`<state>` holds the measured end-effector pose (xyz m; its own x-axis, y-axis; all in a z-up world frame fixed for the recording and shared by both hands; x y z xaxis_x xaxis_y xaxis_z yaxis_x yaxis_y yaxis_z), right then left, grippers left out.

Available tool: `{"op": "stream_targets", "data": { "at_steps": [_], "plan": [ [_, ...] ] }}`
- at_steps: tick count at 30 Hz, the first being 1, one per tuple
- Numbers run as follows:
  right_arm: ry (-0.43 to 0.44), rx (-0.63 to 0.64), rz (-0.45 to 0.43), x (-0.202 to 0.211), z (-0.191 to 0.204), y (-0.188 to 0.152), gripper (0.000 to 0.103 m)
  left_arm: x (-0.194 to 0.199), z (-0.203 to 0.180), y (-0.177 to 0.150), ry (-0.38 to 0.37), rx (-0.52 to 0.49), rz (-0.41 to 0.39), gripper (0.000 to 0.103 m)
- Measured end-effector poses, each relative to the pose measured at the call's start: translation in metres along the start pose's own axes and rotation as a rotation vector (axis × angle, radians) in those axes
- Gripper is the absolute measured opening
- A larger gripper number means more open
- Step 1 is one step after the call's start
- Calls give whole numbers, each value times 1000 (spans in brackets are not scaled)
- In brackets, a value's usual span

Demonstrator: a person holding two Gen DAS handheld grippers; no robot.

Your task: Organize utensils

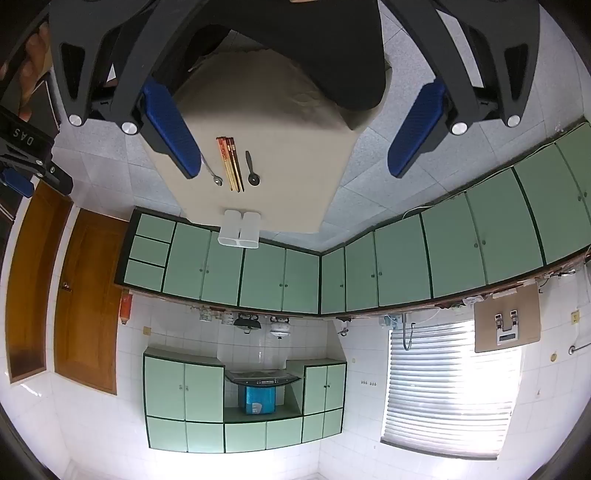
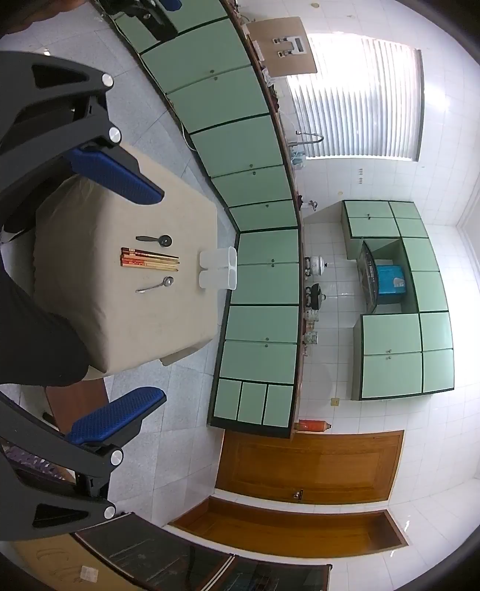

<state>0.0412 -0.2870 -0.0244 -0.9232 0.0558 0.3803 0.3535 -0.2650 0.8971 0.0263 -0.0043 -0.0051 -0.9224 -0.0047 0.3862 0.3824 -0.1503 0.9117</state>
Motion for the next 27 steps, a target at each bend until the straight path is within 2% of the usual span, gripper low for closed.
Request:
{"op": "stream_targets", "data": {
  "at_steps": [27],
  "plan": [
    [1, 0, -23, 8, -4, -4, 97, -8, 3, -8, -3, 7, 5, 98]
  ]
}}
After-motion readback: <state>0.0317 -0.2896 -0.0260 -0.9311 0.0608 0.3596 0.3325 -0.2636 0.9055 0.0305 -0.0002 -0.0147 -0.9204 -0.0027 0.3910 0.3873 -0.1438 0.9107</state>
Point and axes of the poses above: each gripper's, at about its wrist camera, not at the fingertips, and x roughly against the way its jaws point, z to its left, y to its top, the point moved 3 cm from there along -x, roughly the way its jaws point, and after that the axes turned 11 degrees about -x, right-handed, at the moved point
